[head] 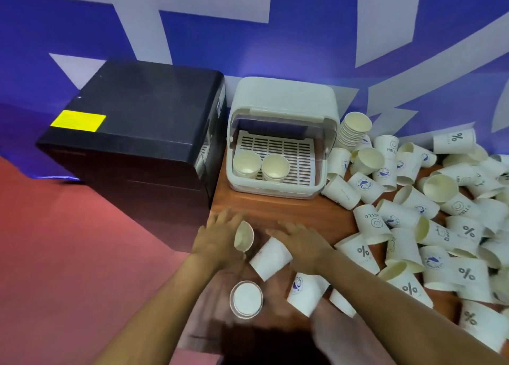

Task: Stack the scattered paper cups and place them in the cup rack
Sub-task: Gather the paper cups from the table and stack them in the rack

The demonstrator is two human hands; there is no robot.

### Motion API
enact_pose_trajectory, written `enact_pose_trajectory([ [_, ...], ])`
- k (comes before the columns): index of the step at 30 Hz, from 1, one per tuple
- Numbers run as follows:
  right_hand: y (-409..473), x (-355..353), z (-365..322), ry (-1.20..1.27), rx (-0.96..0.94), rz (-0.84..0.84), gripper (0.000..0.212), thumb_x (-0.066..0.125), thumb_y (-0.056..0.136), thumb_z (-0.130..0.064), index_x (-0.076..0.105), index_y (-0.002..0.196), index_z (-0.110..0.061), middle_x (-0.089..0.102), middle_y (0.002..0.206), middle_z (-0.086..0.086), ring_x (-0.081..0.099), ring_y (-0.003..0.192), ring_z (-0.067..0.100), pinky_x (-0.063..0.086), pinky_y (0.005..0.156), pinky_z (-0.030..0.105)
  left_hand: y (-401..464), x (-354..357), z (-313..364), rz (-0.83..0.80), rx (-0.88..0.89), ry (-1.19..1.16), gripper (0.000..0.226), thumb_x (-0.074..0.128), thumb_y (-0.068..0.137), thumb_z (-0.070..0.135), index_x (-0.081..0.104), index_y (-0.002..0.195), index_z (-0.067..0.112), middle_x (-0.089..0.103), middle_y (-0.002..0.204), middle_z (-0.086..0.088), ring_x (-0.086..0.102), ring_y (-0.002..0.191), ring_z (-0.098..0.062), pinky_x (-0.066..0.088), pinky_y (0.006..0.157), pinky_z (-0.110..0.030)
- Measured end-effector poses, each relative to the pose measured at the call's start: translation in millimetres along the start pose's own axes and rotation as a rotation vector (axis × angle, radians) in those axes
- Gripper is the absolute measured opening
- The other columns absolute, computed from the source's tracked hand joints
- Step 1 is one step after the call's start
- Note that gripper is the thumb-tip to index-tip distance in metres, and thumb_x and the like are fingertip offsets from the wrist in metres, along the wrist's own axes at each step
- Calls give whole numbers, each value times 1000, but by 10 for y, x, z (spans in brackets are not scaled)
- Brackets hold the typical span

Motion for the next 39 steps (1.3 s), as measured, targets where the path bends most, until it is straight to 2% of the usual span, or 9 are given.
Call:
enact_pose_trajectory([
  [6,-28,157,-105,-37,-50,113,83,62,82,-13,16,149,-31,25,150,3,31,131,26,33,101,37,-131,111,17,56,-27,145,76,63,84,41,21,146,27,25,150,3,37,129,-28,39,97,-41],
  [9,-74,241,-156,-51,-57,153,74,55,85,-9,22,148,-28,27,151,1,30,134,26,29,104,36,-159,127,40,67,-43,128,79,65,82,43,23,146,24,25,150,4,37,129,-27,39,97,-41],
  [13,-92,294,-126,-35,-14,193,72,54,85,-11,23,148,-26,30,148,0,30,133,24,28,103,34,-141,165,66,106,-48,96,80,68,80,42,26,144,21,31,147,4,39,128,-24,41,95,-39],
  [17,-124,238,-63,12,14,231,69,57,84,-22,28,145,-27,33,143,-1,29,131,22,29,102,34,-123,115,56,137,-28,23,72,68,80,42,33,139,21,38,141,4,43,123,-25,43,90,-39],
  [20,-193,116,17,120,64,285,71,63,79,-34,33,143,-27,38,134,0,36,125,22,33,98,34,-125,-36,45,177,13,-34,74,69,79,42,33,141,22,39,138,2,43,121,-26,45,89,-40],
  [24,-315,-90,162,288,165,369,74,66,74,-45,37,139,-28,35,121,2,45,112,21,46,79,33,-145,-379,84,289,95,-116,76,73,76,42,36,140,22,40,134,-2,45,117,-29,48,86,-44],
  [30,-398,-445,284,404,262,487,79,62,75,-49,31,143,-26,36,131,5,40,123,25,44,97,39,-11,-822,129,376,130,-151,77,70,75,49,39,139,22,39,134,-2,46,118,-25,49,89,-44],
  [34,-382,-726,297,381,303,519,82,65,77,-47,25,146,-27,36,136,5,36,127,25,39,100,38,91,-1030,191,389,183,-156,80,71,76,45,33,142,18,36,139,-3,44,121,-25,48,92,-44],
  [39,-288,-987,314,423,296,577,83,69,73,-44,29,143,-25,36,137,5,38,127,25,37,102,38,225,-1210,205,401,197,-168,77,71,77,42,34,140,19,35,138,-3,44,121,-26,48,91,-43],
])
Point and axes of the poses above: each hand's wrist, its own y-axis towards the middle knuckle, its own x-axis out of the palm, z = x × y, the point moved 6 cm from there along y, towards the middle knuckle
